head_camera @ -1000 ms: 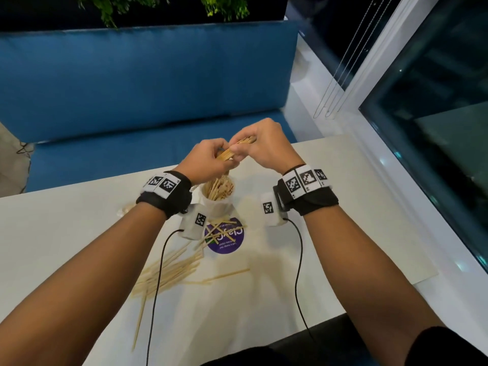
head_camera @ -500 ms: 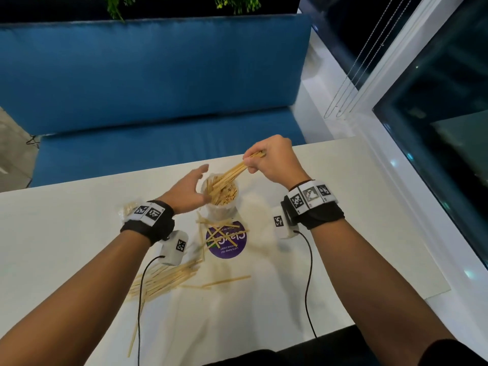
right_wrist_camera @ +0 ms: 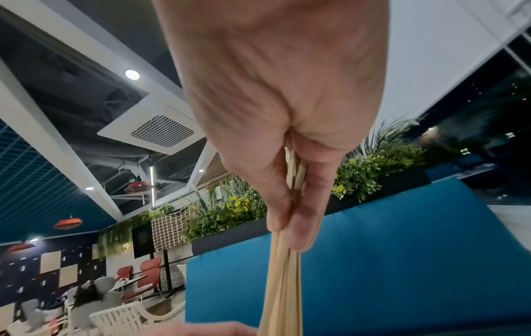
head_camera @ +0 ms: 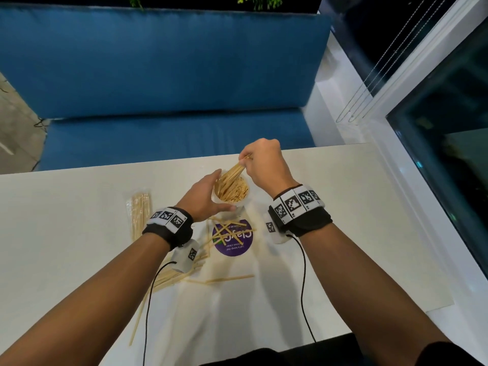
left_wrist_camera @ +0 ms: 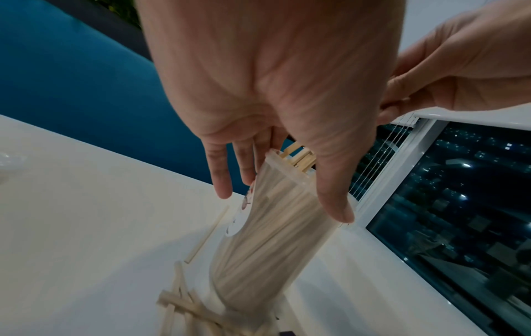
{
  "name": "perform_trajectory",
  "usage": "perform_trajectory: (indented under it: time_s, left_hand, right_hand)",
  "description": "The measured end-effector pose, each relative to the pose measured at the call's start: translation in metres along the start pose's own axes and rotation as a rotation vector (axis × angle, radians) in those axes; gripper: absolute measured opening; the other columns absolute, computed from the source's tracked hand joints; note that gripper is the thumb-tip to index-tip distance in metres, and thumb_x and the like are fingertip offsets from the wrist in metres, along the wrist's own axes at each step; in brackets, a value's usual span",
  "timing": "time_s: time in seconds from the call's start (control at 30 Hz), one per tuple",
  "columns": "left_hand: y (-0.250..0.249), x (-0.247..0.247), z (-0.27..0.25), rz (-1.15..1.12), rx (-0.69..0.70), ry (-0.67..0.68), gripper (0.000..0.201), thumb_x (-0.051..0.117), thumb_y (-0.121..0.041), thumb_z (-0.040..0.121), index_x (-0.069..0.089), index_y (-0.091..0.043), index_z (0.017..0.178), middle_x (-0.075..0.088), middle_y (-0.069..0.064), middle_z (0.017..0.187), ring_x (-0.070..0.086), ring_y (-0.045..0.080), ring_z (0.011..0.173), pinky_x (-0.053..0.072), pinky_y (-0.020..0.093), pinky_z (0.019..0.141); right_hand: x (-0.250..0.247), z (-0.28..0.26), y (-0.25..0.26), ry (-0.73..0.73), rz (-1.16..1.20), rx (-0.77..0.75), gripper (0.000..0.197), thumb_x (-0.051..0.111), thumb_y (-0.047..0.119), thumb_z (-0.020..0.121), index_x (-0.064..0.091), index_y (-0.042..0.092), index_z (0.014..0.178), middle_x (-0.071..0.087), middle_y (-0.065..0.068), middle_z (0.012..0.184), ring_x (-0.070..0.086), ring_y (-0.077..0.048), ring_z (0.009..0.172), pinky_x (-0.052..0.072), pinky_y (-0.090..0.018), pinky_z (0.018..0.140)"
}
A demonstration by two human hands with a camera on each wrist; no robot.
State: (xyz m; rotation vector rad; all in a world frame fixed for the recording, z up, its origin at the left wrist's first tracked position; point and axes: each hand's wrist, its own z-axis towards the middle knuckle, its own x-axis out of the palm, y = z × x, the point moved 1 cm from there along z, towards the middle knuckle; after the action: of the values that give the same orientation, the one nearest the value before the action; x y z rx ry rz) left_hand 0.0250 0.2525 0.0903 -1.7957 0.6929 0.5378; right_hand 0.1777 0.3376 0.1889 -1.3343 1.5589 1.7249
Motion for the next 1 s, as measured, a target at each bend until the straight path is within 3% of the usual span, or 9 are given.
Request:
perform_trajectory:
  time_s: [0.23,0.37,0.53,0.67,0.83,0.93,1.0]
  left_hand:
    - [0.003,0.000,0.001,-0.014,-0.022,0.004,0.114,0.085,-0.054,0.072,0.021,-0.020,0.160,0.038,0.003,0.161,0.040,0.023,0.144,0.035,0.040,0.114]
    - [0.004,0.002,0.002,-0.006,-0.017,-0.011,0.112,0.085,-0.054,0.073,0.022,-0.020,0.159,0.039,0.003,0.160,0.041,0.023,0.143,0.036,0.039,0.113]
    - [0.002,0.004,0.001,-0.048,-0.005,-0.020,0.111,0.088,-0.047,0.073,0.024,-0.019,0.159,0.042,0.003,0.158,0.043,0.024,0.141,0.036,0.036,0.110]
    - [0.005,0.006,0.002,-0.061,-0.011,-0.025,0.110,0.087,-0.047,0.073,0.023,-0.020,0.159,0.041,0.003,0.158,0.043,0.024,0.141,0.036,0.039,0.112]
    - [0.006,0.007,0.003,-0.059,-0.013,-0.028,0.109,0.086,-0.048,0.075,0.022,-0.020,0.159,0.040,0.002,0.159,0.041,0.024,0.142,0.036,0.040,0.113]
    - [0.009,0.008,0.005,-0.075,-0.002,-0.032,0.110,0.086,-0.049,0.074,0.023,-0.021,0.159,0.040,0.002,0.159,0.042,0.023,0.142,0.036,0.037,0.111]
    - [0.011,0.009,0.004,-0.091,-0.003,-0.034,0.111,0.087,-0.048,0.073,0.023,-0.021,0.159,0.040,0.001,0.159,0.042,0.021,0.142,0.035,0.034,0.110]
  right_hand:
    - [0.004,-0.008,-0.003,-0.004,0.026,-0.001,0.010,0.072,0.014,0.097,0.082,0.014,0.100,0.063,0.002,0.092,0.062,-0.014,0.075,0.042,-0.017,0.061]
    - [0.028,-0.010,0.001,0.026,-0.027,-0.017,0.012,0.070,0.010,0.097,0.081,0.012,0.102,0.073,-0.005,0.097,0.069,-0.019,0.081,0.051,-0.023,0.069]
    - [0.056,-0.010,-0.001,0.075,-0.028,0.008,0.016,0.067,0.008,0.098,0.082,0.011,0.104,0.072,-0.009,0.100,0.069,-0.022,0.081,0.059,-0.028,0.070]
    - [0.065,-0.007,-0.006,0.061,0.009,0.024,0.017,0.068,0.006,0.097,0.082,0.011,0.106,0.073,-0.009,0.101,0.066,-0.020,0.079,0.054,-0.026,0.068]
    - [0.073,-0.009,-0.009,0.117,-0.026,-0.029,0.017,0.071,0.015,0.096,0.082,0.019,0.108,0.073,-0.005,0.104,0.070,-0.023,0.092,0.061,-0.033,0.080]
    - [0.066,-0.010,-0.016,0.020,-0.051,-0.114,0.023,0.072,0.026,0.096,0.079,0.024,0.118,0.069,0.000,0.117,0.057,-0.019,0.107,0.053,-0.034,0.089]
    - [0.061,-0.013,-0.022,-0.017,-0.044,-0.146,0.028,0.072,0.024,0.097,0.075,0.023,0.124,0.067,0.003,0.126,0.051,-0.019,0.115,0.046,-0.033,0.096]
